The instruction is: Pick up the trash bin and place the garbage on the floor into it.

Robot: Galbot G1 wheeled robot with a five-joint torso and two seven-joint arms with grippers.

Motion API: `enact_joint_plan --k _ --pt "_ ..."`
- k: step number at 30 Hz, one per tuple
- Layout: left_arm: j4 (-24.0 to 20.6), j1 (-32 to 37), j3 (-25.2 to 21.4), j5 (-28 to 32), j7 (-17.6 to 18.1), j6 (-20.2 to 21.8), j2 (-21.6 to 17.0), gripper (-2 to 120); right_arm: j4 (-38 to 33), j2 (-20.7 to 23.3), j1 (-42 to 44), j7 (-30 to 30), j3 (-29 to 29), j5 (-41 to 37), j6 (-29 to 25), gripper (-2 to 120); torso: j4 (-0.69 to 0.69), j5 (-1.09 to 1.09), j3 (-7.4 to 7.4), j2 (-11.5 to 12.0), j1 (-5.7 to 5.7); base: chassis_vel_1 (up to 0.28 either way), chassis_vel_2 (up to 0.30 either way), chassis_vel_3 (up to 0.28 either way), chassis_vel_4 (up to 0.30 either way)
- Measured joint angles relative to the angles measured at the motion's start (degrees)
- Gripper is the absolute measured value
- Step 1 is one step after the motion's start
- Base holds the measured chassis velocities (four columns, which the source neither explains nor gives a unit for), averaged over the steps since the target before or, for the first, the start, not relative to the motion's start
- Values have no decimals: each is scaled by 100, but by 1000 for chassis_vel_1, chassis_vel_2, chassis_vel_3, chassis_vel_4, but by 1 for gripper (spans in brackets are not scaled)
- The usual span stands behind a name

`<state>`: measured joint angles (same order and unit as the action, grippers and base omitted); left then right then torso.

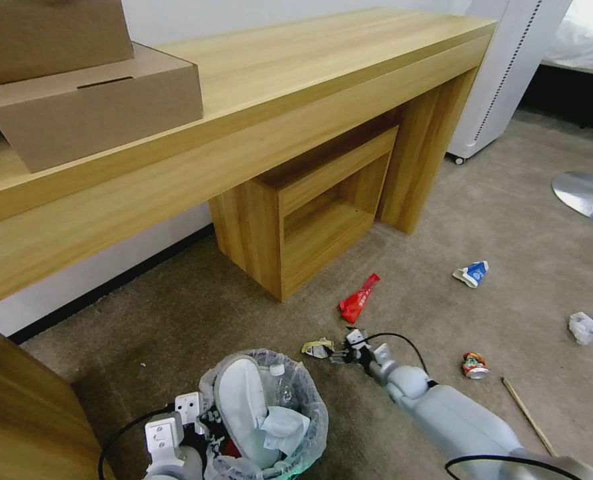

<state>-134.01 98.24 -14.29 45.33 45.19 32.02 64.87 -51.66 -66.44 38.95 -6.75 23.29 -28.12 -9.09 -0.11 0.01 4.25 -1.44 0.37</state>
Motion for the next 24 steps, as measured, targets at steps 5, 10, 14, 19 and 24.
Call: enact_joint_plan --k 5,10,14,19,24 --pt "9 -49 -41 86 9 -11 -60 0 460 -360 -165 -63 103 92 -87 100 0 -1 0 0 0 0 0 0 0" --pt "11 -100 -49 151 26 -19 -104 0 657 -448 -206 -134 102 122 -141 100 -1 -2 0 0 0 0 0 0 0" --pt "39 -156 20 185 45 -30 -137 0 914 -545 -244 -169 63 190 -214 100 -1 -1 0 0 0 0 0 0 0" --pt "62 -187 73 187 53 -39 -141 0 1074 -618 -255 -212 23 246 -282 100 -1 -1 0 0 0 0 0 0 0" --pt "75 -221 130 201 60 -57 -162 0 1233 -698 -286 -236 4 288 -339 100 -1 -1 0 0 0 0 0 0 0"
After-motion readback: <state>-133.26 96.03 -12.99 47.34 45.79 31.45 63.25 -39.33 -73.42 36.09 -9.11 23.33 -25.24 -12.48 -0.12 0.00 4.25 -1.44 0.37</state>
